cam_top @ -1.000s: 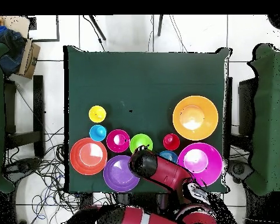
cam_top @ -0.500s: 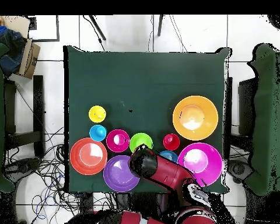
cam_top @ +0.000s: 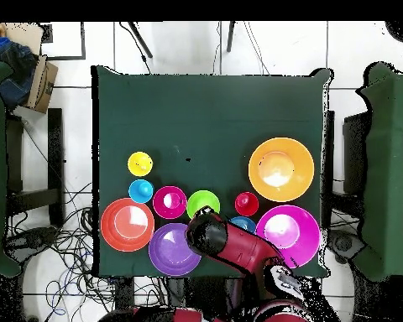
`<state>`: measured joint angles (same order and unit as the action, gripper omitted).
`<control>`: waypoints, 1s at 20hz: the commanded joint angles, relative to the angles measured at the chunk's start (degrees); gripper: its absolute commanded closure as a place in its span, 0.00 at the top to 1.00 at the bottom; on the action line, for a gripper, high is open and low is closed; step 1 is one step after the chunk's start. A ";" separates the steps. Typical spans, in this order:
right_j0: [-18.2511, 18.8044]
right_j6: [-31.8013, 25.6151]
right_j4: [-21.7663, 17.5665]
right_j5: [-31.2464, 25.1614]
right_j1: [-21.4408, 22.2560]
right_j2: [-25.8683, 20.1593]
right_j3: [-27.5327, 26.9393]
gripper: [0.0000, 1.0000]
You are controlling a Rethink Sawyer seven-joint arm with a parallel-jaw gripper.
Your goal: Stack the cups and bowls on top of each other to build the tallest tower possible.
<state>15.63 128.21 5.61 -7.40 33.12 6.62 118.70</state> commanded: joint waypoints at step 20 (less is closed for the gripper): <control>-2.84 3.71 -0.82 -11.02 4.00 -0.03 -3.56 0.00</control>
<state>13.46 128.21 5.57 -15.14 38.39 9.93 118.61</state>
